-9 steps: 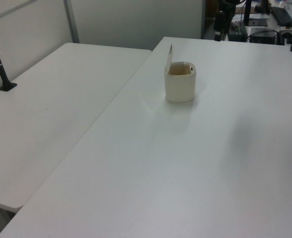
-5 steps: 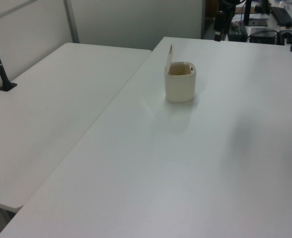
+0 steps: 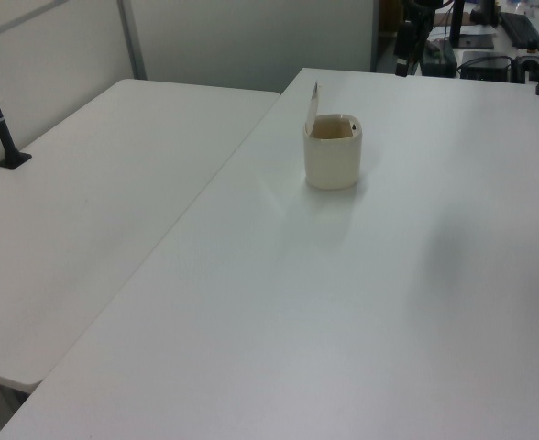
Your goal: Close the trash bin
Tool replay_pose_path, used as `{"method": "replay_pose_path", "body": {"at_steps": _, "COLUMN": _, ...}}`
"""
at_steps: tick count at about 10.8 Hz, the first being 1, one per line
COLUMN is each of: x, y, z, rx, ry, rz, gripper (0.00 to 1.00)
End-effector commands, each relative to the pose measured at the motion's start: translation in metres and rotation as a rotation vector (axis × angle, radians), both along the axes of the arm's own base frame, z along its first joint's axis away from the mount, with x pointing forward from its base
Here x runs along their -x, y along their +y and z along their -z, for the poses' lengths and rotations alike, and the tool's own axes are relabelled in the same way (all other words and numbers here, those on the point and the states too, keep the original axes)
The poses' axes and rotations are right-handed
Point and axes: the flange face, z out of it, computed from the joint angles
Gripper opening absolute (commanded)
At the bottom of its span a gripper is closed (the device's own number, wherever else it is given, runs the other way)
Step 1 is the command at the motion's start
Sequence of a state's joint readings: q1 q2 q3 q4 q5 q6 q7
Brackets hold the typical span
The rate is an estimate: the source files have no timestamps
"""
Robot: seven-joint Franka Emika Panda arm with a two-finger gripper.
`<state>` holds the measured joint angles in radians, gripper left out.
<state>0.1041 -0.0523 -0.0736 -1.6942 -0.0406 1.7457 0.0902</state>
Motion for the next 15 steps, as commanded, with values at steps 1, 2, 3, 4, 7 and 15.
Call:
{"method": "replay_pose_path", "body": {"at_steps": 1, "x": -0.002, "y": 0.001, "z": -0.001, "rx": -0.011, "ry": -0.007, "rz": -0.014, "gripper": 1.0}}
{"method": "replay_pose_path", "body": {"at_steps": 2, "x": -0.002, "y": 0.001, "z": 0.0, "rx": -0.011, "ry": -0.006, "rz": -0.016, "gripper": 1.0}}
{"method": "replay_pose_path", "body": {"at_steps": 3, "x": -0.002, "y": 0.001, "z": -0.001, "rx": -0.011, "ry": -0.007, "rz": -0.016, "gripper": 1.0}}
{"method": "replay_pose_path", "body": {"at_steps": 4, "x": -0.002, "y": 0.002, "z": 0.0, "rx": -0.011, "ry": -0.006, "rz": -0.017, "gripper": 1.0}}
{"method": "replay_pose_path", "body": {"at_steps": 7, "x": -0.005, "y": 0.001, "z": 0.005, "rx": -0.011, "ry": -0.006, "rz": -0.025, "gripper": 1.0}}
{"method": "replay_pose_path", "body": {"at_steps": 15, "x": -0.059, "y": 0.005, "z": 0.009, "rx": -0.023, "ry": -0.271, "rz": 0.076, "gripper": 0.89}}
